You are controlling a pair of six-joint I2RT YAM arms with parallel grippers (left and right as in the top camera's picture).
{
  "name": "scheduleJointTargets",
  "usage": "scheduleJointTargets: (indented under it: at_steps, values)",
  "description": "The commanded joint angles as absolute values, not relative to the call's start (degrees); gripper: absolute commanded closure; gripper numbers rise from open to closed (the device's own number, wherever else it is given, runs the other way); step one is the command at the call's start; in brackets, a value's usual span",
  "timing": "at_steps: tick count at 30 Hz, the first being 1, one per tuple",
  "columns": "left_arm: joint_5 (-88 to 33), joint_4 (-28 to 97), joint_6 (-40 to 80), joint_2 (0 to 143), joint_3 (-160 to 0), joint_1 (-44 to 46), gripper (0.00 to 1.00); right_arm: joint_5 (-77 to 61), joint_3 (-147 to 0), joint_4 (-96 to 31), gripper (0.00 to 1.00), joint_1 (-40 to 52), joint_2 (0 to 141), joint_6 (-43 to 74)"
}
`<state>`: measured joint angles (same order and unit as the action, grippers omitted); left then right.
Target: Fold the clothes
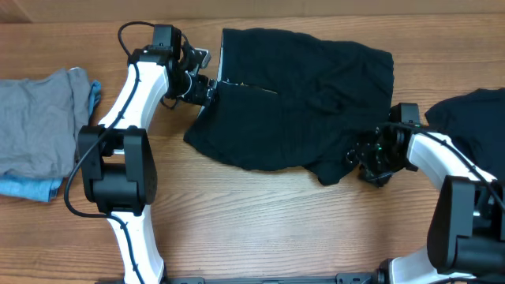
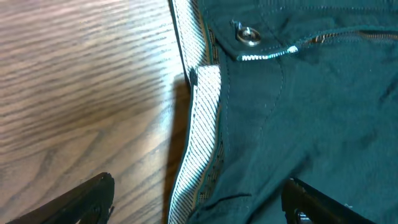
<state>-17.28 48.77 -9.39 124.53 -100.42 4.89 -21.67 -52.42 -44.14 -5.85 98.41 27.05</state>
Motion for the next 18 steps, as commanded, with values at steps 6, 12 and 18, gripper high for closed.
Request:
scheduleJointTargets:
  at_steps: [6,12,18]
  values:
    - [-16.9,47.3,-10.7,129.1,-99.5,4.9,0.14,-28.3,-49.6,-37.6,0.48,-3.5,99.1,26.8]
    - [-17.0,46.5,-10.7,130.1,-99.5,4.9,0.57,-27.9,-50.9,-37.0,0.96,-4.3,99.1,21.9]
    - [-17.5,45.8,-10.7,130.1,-100.2,4.9,0.80,-8.8,-63.9,-55.0,0.96,-9.3,98.8,20.7]
